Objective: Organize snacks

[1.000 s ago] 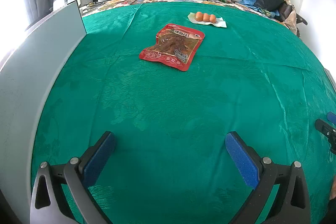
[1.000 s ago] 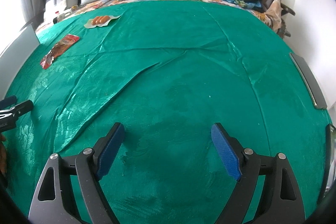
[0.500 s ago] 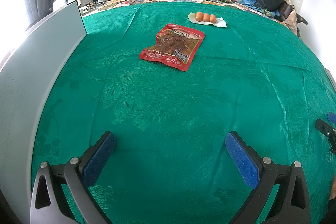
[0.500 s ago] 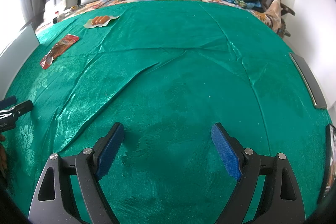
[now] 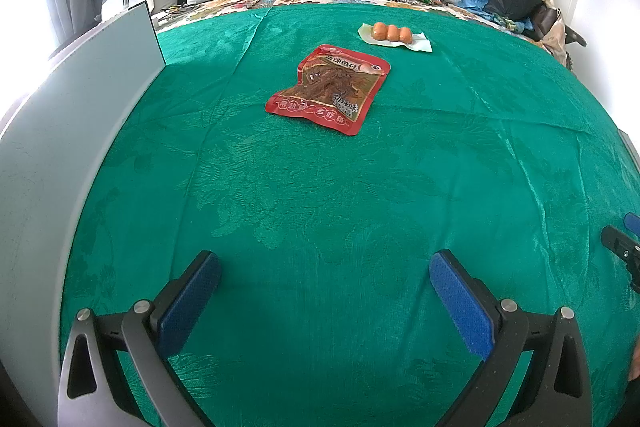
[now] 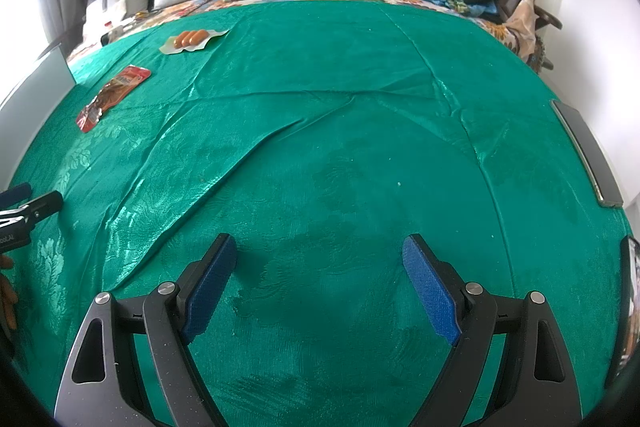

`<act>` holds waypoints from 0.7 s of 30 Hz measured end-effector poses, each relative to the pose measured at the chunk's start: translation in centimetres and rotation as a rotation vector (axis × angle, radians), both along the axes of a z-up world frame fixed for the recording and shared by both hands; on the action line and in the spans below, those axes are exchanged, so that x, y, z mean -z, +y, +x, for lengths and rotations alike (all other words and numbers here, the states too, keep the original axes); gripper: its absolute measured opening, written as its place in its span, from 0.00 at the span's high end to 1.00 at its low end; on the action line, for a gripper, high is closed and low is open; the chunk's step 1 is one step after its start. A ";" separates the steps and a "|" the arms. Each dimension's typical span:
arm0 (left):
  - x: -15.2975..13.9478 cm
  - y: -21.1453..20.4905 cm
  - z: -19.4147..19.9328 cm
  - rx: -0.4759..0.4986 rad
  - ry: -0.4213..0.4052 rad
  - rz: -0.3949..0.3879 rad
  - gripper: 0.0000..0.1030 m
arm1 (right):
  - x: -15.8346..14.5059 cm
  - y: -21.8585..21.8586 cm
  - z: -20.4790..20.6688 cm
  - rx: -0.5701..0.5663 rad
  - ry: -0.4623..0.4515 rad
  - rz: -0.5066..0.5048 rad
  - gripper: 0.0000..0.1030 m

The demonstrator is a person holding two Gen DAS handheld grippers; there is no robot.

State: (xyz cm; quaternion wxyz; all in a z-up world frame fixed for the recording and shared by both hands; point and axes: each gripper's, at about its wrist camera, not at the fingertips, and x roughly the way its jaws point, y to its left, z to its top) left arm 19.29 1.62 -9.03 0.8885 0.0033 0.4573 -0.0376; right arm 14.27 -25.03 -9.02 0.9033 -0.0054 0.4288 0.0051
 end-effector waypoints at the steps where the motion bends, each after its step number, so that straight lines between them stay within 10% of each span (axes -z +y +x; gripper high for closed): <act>1: 0.0 0.0 0.0 0.000 0.000 -0.001 0.00 | 0.0 0.0 0.0 0.000 0.000 0.000 0.15; 11: -1.1 1.7 3.3 0.130 0.187 -0.022 0.01 | 0.0 0.0 0.0 0.000 0.000 0.000 0.15; 21: -3.2 -0.3 14.7 0.222 0.182 0.045 0.01 | 0.0 0.0 0.0 -0.001 -0.001 0.002 0.15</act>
